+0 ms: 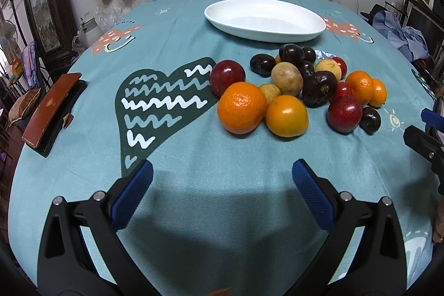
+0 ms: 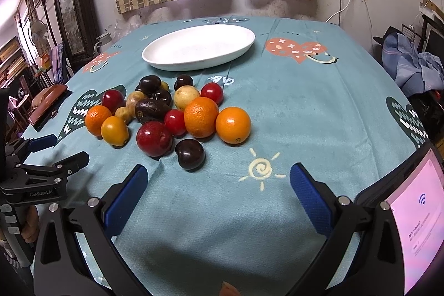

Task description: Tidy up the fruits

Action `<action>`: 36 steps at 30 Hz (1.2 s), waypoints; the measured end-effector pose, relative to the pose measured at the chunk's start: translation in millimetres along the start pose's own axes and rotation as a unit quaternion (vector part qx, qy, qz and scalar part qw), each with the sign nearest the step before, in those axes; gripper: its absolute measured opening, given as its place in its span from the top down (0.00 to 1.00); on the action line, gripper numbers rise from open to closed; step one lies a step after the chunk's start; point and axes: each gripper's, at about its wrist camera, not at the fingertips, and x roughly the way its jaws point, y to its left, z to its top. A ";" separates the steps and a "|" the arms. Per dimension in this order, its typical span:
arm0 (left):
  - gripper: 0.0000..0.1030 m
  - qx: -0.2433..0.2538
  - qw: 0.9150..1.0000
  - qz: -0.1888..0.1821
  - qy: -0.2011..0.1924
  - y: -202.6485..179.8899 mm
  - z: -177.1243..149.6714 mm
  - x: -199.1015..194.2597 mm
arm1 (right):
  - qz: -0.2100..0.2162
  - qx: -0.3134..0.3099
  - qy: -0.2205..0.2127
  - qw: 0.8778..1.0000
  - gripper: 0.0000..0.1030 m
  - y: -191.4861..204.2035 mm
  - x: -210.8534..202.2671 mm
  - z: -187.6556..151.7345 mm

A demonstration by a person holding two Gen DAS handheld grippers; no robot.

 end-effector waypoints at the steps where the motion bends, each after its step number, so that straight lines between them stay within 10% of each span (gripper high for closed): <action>1: 0.02 0.000 1.000 0.000 0.000 -0.3 0.1 -0.4 | 0.000 0.001 0.000 1.000 0.01 -0.3 0.2 0.2; 36: 0.02 0.054 0.998 -0.036 -0.016 22.3 23.7 -11.1 | 0.056 -0.010 0.034 0.998 0.05 3.7 11.9 11.6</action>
